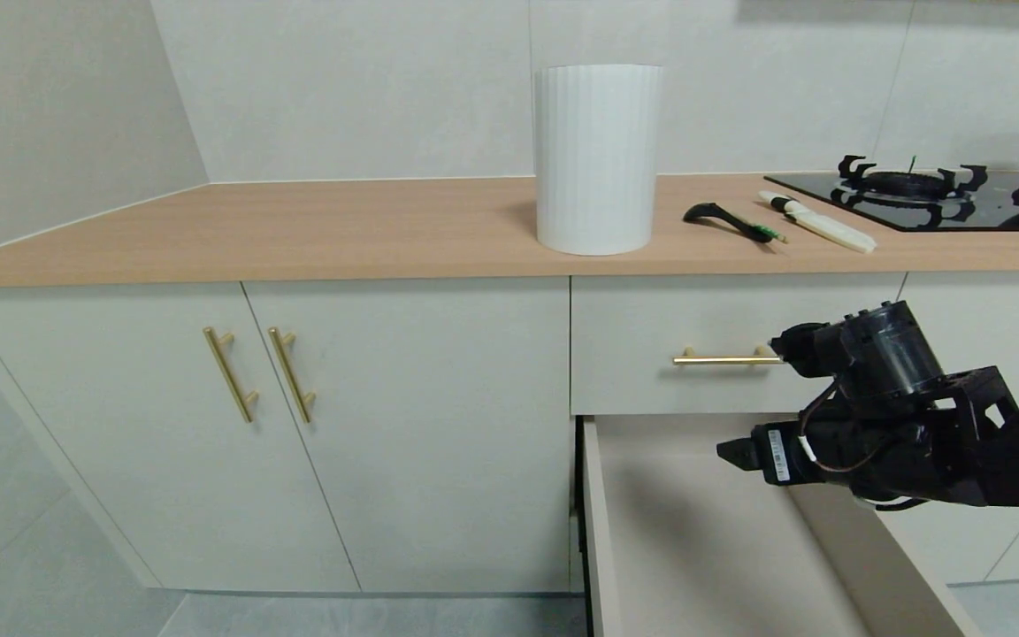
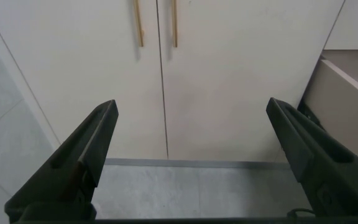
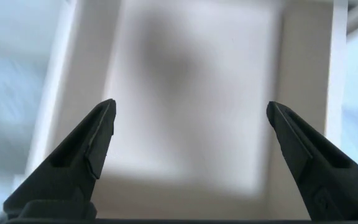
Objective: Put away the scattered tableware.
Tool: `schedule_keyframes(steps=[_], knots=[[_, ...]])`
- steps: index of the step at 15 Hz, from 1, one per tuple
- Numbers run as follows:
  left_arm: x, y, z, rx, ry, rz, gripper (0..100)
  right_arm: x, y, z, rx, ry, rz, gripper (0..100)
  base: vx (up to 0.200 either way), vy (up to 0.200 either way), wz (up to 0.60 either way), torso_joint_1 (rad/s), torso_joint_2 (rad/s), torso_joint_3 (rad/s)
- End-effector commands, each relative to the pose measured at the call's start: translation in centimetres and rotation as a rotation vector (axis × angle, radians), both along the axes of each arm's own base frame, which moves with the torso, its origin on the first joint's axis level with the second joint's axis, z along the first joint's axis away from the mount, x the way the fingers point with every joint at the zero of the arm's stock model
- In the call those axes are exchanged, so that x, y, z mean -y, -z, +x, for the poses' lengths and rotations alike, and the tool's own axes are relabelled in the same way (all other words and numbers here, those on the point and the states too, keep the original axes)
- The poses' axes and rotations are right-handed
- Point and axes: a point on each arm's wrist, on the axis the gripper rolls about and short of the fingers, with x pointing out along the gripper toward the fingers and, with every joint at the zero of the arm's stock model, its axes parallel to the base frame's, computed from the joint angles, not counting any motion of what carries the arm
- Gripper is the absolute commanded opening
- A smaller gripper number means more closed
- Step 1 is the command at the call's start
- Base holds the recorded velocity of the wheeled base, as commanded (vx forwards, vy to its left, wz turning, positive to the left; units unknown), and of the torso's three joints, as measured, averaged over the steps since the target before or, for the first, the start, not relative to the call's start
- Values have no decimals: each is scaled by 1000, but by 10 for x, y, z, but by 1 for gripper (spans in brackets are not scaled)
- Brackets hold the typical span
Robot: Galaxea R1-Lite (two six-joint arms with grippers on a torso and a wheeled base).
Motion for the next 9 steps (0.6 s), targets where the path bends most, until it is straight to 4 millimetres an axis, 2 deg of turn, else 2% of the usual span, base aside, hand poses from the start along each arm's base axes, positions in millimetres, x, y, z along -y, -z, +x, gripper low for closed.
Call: schedule_keyframes(steps=[1, 7, 9], knots=[[0, 0, 0, 0, 0, 0, 100, 4, -1, 0, 7, 12, 1, 100, 0, 0, 0, 0, 0, 0], [0, 0, 0, -2, 0, 0, 100, 5, -3, -2, 14, 12, 0, 100, 0, 0, 0, 0, 0, 0], [0, 0, 0, -2, 0, 0, 100, 5, -4, -2, 15, 11, -1, 100, 0, 0, 0, 49, -222, -183]])
